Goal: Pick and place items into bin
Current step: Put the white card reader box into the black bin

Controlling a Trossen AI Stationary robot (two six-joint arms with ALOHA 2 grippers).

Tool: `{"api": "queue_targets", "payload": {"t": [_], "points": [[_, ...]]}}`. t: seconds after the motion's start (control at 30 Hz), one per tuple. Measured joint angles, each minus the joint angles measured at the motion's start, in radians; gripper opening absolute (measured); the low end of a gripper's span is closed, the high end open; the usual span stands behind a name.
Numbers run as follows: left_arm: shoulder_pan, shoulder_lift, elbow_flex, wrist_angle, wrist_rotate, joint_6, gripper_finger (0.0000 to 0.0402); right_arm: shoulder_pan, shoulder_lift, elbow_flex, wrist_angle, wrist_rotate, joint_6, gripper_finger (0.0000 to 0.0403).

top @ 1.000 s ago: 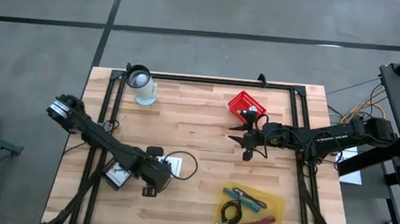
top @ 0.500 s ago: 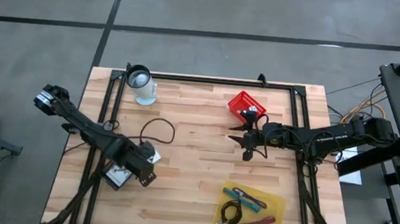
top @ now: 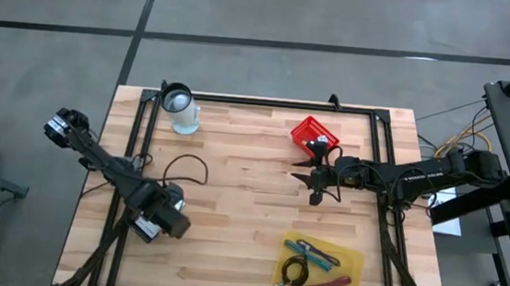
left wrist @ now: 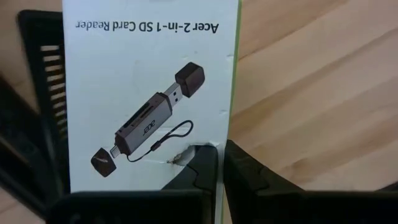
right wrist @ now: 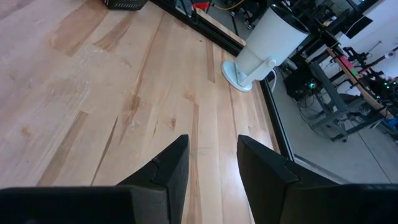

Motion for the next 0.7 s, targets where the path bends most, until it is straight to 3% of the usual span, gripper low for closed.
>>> {"api": "queue_targets", "payload": {"t": [0.7], "points": [[-0.057, 0.014, -0.098, -0.01, -0.002, -0.052, 0.0, 0.0, 0.0, 0.0, 0.0, 0.0, 0.002, 0.0123]]}}
